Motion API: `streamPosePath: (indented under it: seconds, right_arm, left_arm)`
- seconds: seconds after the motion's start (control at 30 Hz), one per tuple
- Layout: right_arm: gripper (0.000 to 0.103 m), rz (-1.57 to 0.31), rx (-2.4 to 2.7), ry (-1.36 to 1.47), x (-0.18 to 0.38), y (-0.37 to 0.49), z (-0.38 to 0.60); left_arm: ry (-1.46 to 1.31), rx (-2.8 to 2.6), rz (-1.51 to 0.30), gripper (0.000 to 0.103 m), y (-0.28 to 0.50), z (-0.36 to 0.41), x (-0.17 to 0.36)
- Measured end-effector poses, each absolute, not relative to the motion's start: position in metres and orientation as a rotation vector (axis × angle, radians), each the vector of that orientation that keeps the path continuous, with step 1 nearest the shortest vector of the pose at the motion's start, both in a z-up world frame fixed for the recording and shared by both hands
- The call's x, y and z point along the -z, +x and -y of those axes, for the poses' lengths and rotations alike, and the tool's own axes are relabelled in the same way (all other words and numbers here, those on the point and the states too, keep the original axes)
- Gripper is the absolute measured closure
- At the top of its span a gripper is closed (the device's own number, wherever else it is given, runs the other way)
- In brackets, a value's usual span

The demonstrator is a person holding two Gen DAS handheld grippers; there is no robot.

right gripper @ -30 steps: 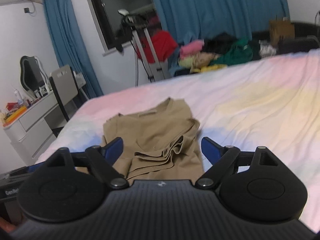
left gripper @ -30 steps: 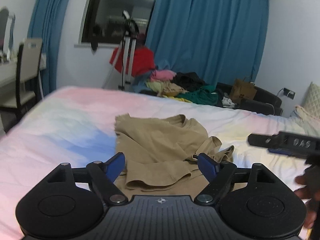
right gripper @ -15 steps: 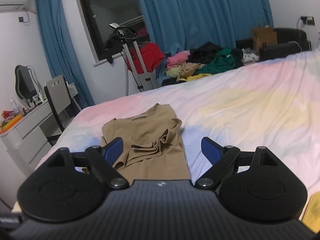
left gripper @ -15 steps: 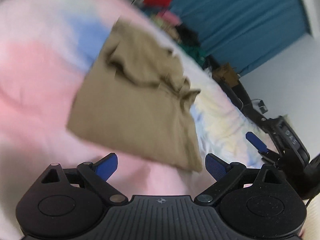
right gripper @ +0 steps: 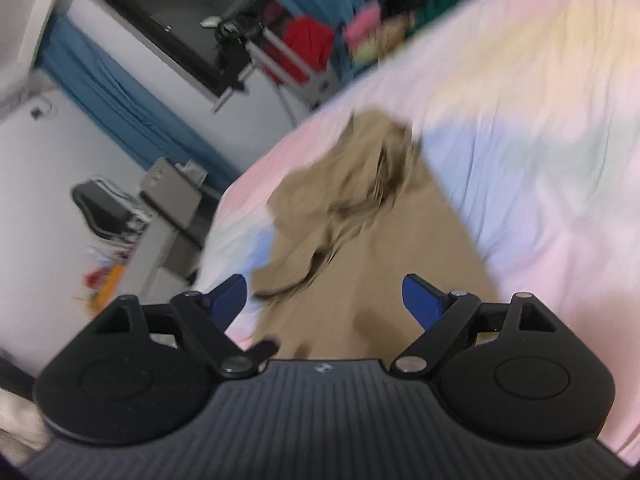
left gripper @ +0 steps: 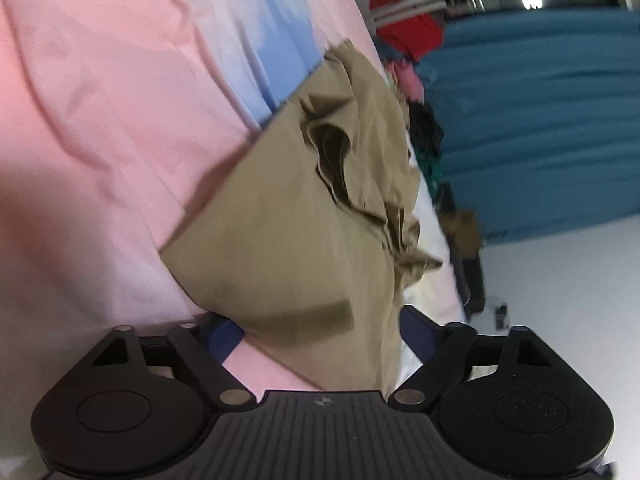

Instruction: Fold clothes

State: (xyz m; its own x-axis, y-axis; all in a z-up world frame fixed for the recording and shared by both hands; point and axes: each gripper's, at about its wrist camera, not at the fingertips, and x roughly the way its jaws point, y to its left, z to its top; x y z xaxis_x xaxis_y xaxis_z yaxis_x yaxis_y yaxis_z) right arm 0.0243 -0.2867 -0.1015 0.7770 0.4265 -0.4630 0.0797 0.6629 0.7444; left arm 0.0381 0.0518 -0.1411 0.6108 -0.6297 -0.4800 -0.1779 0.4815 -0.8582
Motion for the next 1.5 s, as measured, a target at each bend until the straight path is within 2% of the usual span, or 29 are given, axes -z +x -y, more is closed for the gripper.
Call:
streamPosePath:
  seconds: [0.03,0.13,0.37,0.57,0.6,0.63,0.67,0.7,0.77,0.8,0.83,0.93,1.07,1.5]
  right_arm:
    - [0.017,-0.699,-0.233,0.878,0.108,0.026,0.284]
    - [0.016,-0.784,-0.275,0.975,0.128,0.033,0.278]
    - [0.015,-0.892,-0.215,1.178,0.172,0.040,0.277]
    - [0.020,-0.772,-0.029,1.210,0.180,0.029,0.293]
    - [0.028,-0.750,-0.001,1.202,0.179,0.028,0.296]
    - [0.040,-0.729,0.027,1.194,0.178,0.027,0.298]
    - [0.045,-0.725,0.048,1.192,0.180,0.027,0.300]
    - [0.059,-0.730,0.065,1.194,0.182,0.028,0.302]
    - [0.080,-0.737,0.076,1.171,0.184,0.028,0.303]
    - [0.088,-0.725,0.066,1.159,0.181,0.027,0.303]
    - [0.092,-0.707,0.051,1.150,0.178,0.026,0.302]
    - [0.093,-0.607,-0.023,1.125,0.158,0.018,0.305]
    - [0.093,-0.478,-0.120,1.092,0.130,0.010,0.305]
    - [0.094,-0.490,-0.047,1.136,0.142,0.010,0.318]
  left_arm:
    - [-1.076,0.318,-0.886,0.036,0.037,-0.053,0.140]
    - [-1.110,0.321,-0.826,0.042,0.031,-0.053,0.137]
    - [-1.156,0.390,-0.757,0.042,0.032,-0.049,0.135]
    - [-1.170,0.405,-0.758,0.038,0.034,-0.047,0.134]
    - [-1.165,0.399,-0.772,0.038,0.033,-0.048,0.135]
    - [-1.158,0.391,-0.789,0.035,0.031,-0.049,0.137]
    - [-1.152,0.383,-0.807,0.034,0.029,-0.051,0.138]
    - [-1.143,0.372,-0.829,0.033,0.029,-0.051,0.140]
    - [-1.123,0.357,-0.870,0.033,0.032,-0.049,0.145]
    - [-1.101,0.360,-0.882,0.032,0.033,-0.047,0.145]
    - [-1.076,0.366,-0.893,0.030,0.034,-0.044,0.144]
    - [-1.030,0.394,-0.896,0.023,0.034,-0.038,0.140]
    - [-1.032,0.421,-0.872,0.026,0.033,-0.036,0.137]
    - [-1.131,0.291,-0.742,0.058,0.015,-0.065,0.139]
